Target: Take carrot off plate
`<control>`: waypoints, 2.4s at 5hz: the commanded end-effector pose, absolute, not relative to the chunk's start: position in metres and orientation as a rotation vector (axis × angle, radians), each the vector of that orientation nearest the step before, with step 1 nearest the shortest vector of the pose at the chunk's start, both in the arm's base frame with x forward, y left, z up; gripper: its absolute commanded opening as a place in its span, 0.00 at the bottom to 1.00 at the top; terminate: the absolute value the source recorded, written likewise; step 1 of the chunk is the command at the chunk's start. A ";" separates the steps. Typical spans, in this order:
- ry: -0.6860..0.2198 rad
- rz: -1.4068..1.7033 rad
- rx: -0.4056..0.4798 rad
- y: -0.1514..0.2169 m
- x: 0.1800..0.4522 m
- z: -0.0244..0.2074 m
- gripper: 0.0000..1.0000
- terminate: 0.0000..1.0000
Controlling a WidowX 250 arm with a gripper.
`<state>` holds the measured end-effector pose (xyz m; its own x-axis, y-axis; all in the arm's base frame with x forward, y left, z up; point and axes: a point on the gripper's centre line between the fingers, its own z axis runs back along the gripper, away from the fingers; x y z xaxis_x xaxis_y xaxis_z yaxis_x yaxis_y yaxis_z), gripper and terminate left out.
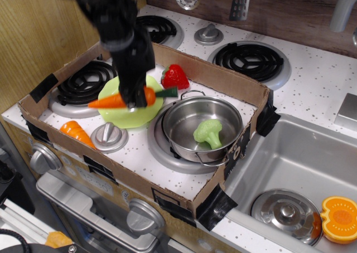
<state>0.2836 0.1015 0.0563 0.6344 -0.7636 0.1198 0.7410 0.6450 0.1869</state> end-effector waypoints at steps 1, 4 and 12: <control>-0.248 -0.573 0.182 0.142 0.301 0.098 0.00 0.00; -0.318 -0.230 0.316 0.190 0.312 0.090 0.00 0.00; -0.363 -0.417 0.409 0.207 0.321 0.105 1.00 0.00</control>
